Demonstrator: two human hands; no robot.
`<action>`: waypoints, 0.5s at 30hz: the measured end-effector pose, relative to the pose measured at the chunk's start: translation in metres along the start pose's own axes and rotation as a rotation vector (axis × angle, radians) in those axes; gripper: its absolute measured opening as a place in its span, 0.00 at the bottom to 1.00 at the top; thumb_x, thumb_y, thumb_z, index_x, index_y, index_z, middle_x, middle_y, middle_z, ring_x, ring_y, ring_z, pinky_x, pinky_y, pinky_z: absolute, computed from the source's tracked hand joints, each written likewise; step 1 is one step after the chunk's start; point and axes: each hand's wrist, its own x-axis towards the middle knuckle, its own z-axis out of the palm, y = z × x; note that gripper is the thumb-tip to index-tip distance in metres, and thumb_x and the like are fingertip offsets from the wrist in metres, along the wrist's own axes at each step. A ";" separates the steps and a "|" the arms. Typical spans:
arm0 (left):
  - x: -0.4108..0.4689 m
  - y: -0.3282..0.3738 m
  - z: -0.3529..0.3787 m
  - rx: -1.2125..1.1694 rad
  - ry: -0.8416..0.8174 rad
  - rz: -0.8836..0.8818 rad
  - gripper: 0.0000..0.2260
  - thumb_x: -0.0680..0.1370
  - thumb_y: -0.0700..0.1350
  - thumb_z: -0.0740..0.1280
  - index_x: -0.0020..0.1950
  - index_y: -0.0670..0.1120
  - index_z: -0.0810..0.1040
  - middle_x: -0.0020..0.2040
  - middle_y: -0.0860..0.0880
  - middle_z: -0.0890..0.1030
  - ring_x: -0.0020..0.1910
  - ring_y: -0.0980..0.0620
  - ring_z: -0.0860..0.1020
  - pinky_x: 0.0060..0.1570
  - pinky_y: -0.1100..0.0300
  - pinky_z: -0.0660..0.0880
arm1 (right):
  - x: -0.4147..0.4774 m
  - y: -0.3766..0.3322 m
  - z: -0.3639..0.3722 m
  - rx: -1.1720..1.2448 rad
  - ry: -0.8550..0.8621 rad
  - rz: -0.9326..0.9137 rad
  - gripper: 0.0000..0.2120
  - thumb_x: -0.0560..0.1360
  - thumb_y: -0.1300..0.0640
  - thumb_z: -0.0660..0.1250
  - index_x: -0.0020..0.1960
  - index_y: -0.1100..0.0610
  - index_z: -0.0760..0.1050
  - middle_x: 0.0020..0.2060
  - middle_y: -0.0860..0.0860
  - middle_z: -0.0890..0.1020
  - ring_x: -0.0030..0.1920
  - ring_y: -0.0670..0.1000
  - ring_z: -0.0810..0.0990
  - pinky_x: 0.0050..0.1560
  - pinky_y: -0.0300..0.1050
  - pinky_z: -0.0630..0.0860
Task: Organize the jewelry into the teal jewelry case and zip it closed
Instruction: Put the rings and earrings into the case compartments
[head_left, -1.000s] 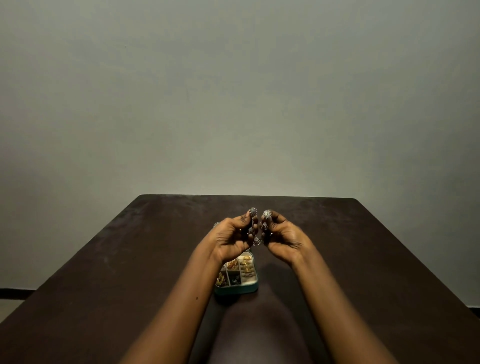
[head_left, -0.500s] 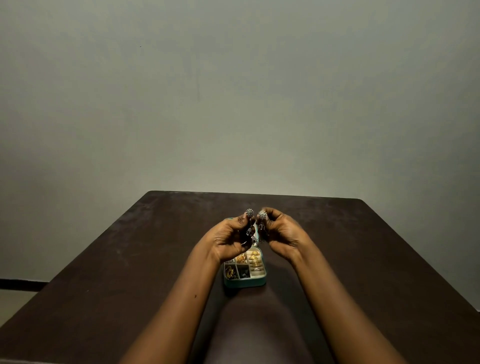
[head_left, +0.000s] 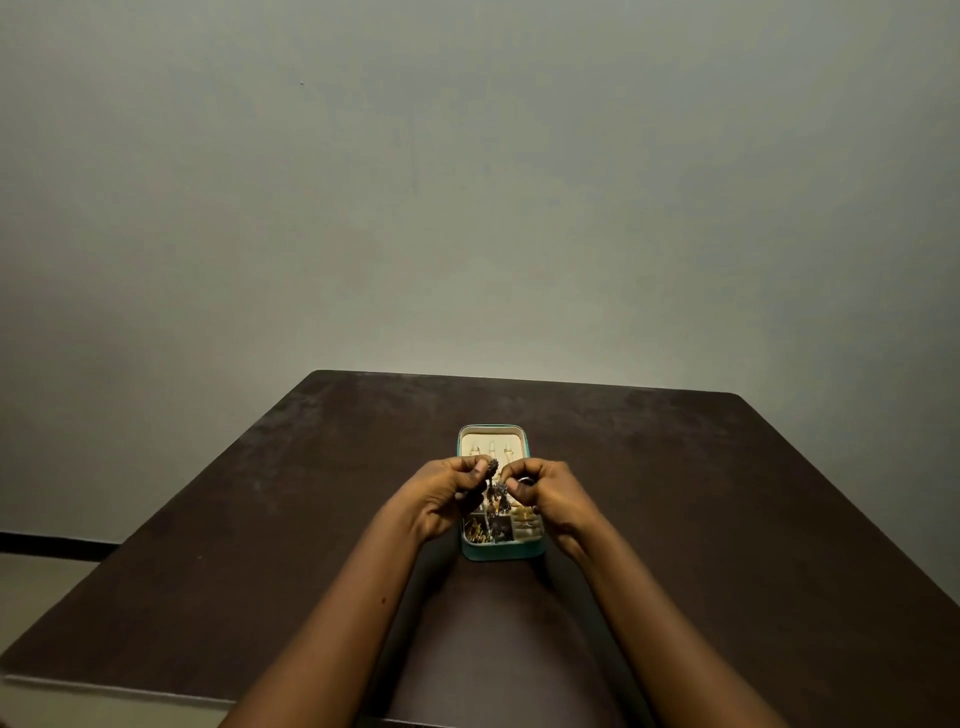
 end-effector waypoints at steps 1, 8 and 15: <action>0.000 -0.002 -0.001 0.003 0.015 -0.008 0.09 0.78 0.32 0.61 0.42 0.41 0.77 0.30 0.50 0.80 0.30 0.57 0.72 0.31 0.67 0.70 | -0.001 0.002 0.000 -0.019 0.004 0.000 0.15 0.73 0.75 0.60 0.35 0.59 0.76 0.39 0.53 0.80 0.44 0.51 0.78 0.46 0.42 0.76; 0.002 -0.012 -0.003 0.045 0.081 -0.058 0.07 0.78 0.33 0.61 0.43 0.41 0.76 0.39 0.45 0.77 0.38 0.53 0.75 0.31 0.65 0.78 | -0.001 0.015 0.002 -0.074 0.045 -0.001 0.16 0.73 0.75 0.61 0.34 0.58 0.75 0.41 0.52 0.80 0.53 0.55 0.76 0.52 0.46 0.76; 0.004 -0.014 0.001 0.097 0.109 -0.054 0.08 0.78 0.33 0.61 0.42 0.41 0.75 0.38 0.45 0.76 0.38 0.54 0.74 0.29 0.66 0.77 | 0.000 0.020 0.001 -0.122 0.094 -0.041 0.17 0.73 0.75 0.61 0.32 0.58 0.75 0.37 0.50 0.79 0.47 0.51 0.76 0.40 0.37 0.73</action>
